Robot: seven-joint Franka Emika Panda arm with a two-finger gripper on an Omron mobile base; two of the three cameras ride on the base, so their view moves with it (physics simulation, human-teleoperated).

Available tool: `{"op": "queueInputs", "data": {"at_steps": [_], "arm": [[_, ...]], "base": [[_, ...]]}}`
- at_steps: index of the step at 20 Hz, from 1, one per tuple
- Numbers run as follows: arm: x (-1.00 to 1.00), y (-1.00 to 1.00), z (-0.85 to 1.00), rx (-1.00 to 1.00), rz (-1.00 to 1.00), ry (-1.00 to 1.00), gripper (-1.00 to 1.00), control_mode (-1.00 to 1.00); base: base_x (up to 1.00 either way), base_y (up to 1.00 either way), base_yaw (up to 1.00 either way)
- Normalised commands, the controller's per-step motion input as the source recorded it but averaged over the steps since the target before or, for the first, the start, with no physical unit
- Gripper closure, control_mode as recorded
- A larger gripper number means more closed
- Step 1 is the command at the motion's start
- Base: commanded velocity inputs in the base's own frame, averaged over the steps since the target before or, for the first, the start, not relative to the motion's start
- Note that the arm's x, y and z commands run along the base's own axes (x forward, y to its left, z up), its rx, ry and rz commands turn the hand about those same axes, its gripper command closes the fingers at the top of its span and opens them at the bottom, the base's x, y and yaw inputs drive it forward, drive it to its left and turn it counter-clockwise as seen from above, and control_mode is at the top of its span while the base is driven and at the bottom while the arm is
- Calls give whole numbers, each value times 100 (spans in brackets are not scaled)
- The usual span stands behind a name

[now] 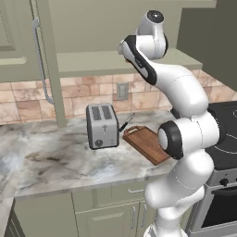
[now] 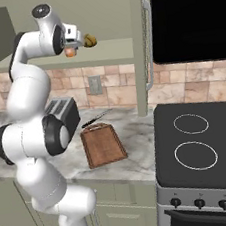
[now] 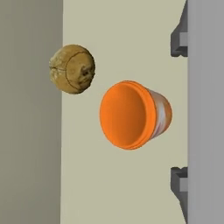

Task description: Pick the bread, place it on the cutting board, pick the jam, place it on the counter, and close the cabinet.

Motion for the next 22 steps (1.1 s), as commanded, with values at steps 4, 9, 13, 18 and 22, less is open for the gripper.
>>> {"op": "queueInputs", "data": {"at_steps": [4, 9, 13, 18, 22], "arm": [[19, 3, -4, 0, 0, 4, -100, -100], [23, 2, -11, 0, 0, 0, -100, -100], [21, 1, -12, 0, 0, 0, -100, -100], [17, 0, -11, 0, 0, 0, -100, -100], [9, 0, -9, 0, 0, 2, -100, -100]], "base": [[0, 0, 0], [0, 0, 0], [0, 0, 0], [0, 0, 0], [0, 0, 0]]}}
